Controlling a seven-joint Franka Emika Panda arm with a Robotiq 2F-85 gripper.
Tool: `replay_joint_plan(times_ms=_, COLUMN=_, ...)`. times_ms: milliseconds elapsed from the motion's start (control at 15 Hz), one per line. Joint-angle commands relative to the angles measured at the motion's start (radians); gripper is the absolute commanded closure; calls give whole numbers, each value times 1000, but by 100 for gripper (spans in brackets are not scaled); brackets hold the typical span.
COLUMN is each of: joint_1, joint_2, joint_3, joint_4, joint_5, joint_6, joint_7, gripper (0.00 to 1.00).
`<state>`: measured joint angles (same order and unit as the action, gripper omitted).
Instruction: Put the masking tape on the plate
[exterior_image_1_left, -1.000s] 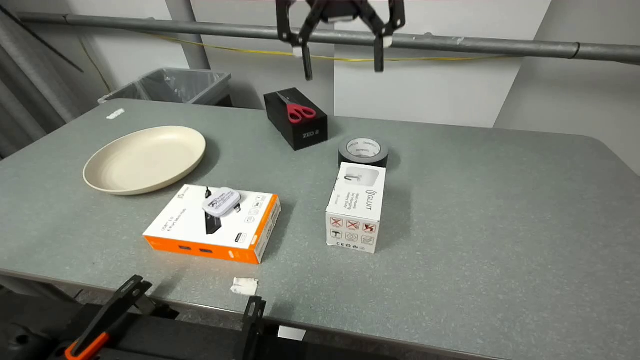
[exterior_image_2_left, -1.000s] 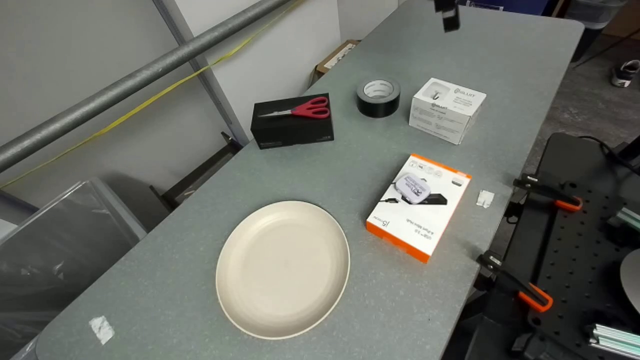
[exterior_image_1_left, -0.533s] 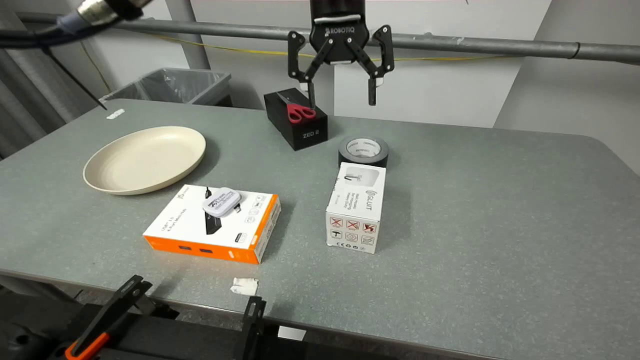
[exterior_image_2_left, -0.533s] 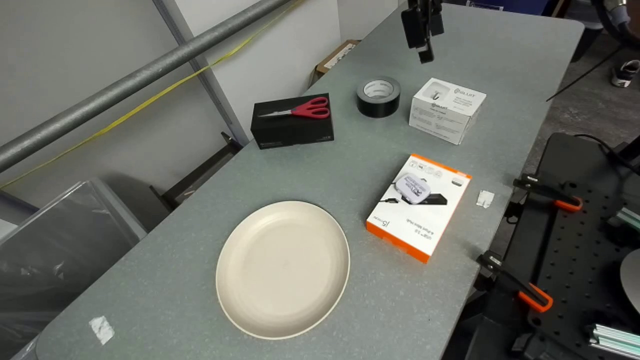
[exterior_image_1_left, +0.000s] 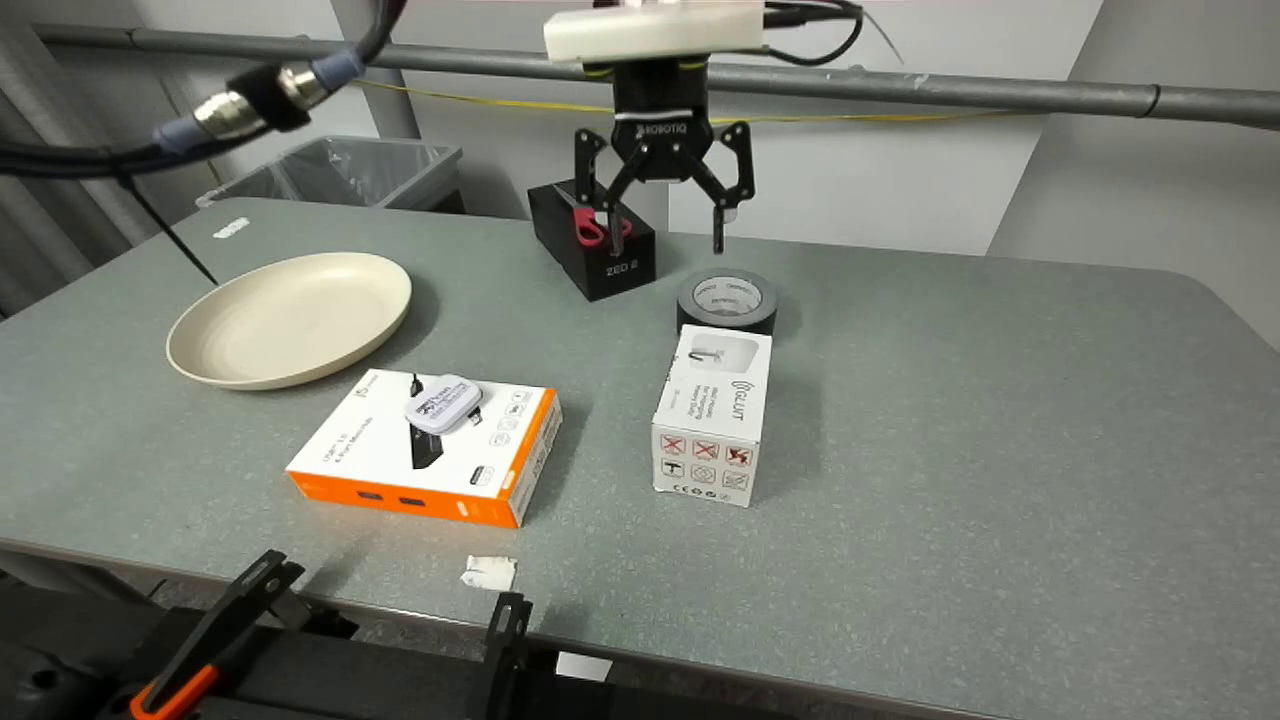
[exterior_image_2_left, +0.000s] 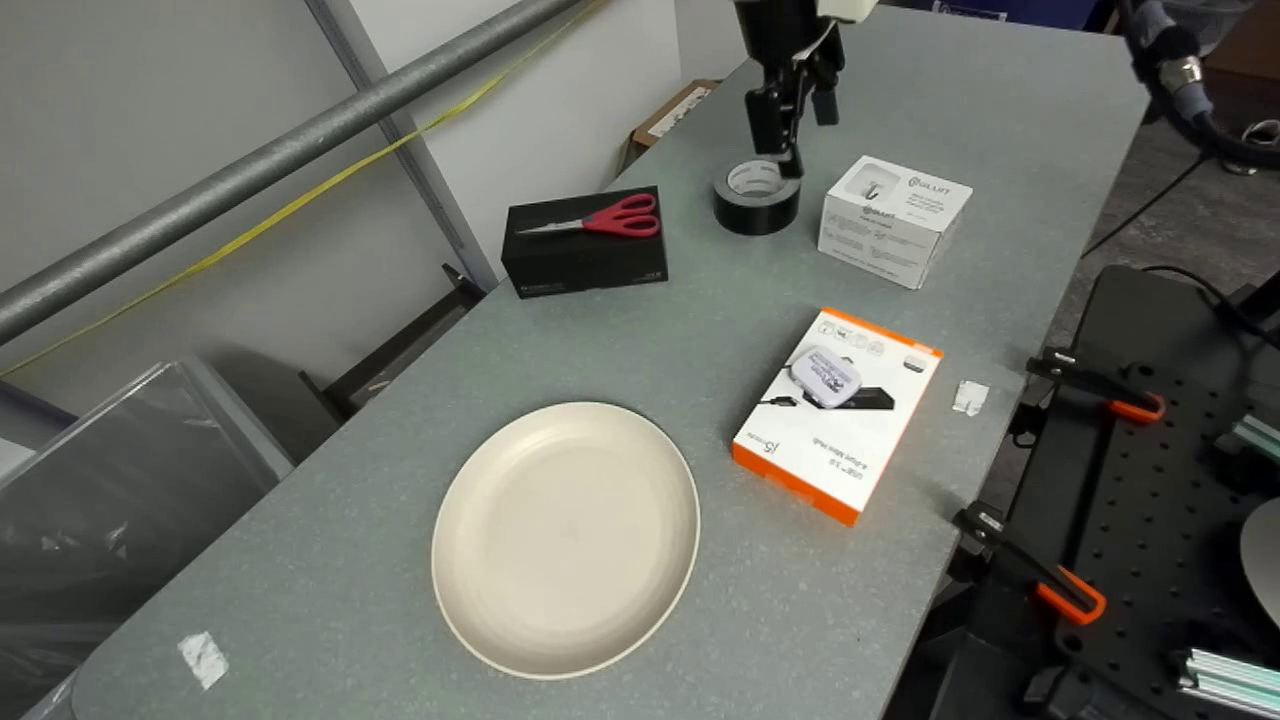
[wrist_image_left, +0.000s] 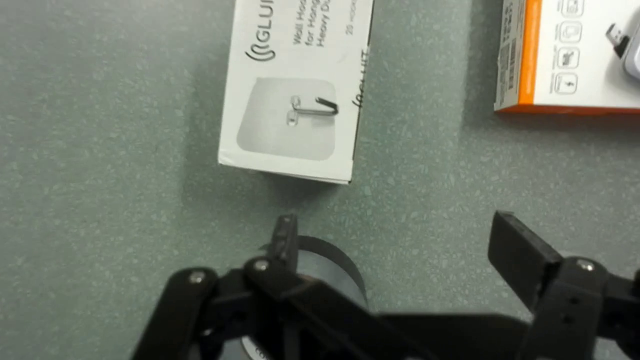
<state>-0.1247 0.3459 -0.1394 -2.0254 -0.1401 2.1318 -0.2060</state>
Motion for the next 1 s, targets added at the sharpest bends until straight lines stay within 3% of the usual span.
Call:
replay_joint_plan(times_ms=0, joint_1=-17, joint_2=142, joint_3=28, joint_4=97, joint_5=65, joint_6=73, joint_7=55, gripper=0)
replay_joint_plan(times_ms=333, joint_1=-24, joint_2=251, joint_3=35, joint_4=175, joint_5=86, joint_6=157, joint_7=90, gripper=0)
replay_joint_plan(times_ms=867, joint_1=-52, joint_2=417, joint_3=49, joint_4=370, joint_5=129, joint_6=134, joint_7=104, gripper=0)
replay_joint_plan(times_ms=933, joint_1=-53, joint_2=430, joint_3=50, joint_4=385, joint_5=129, joint_6=132, joint_7=101, gripper=7)
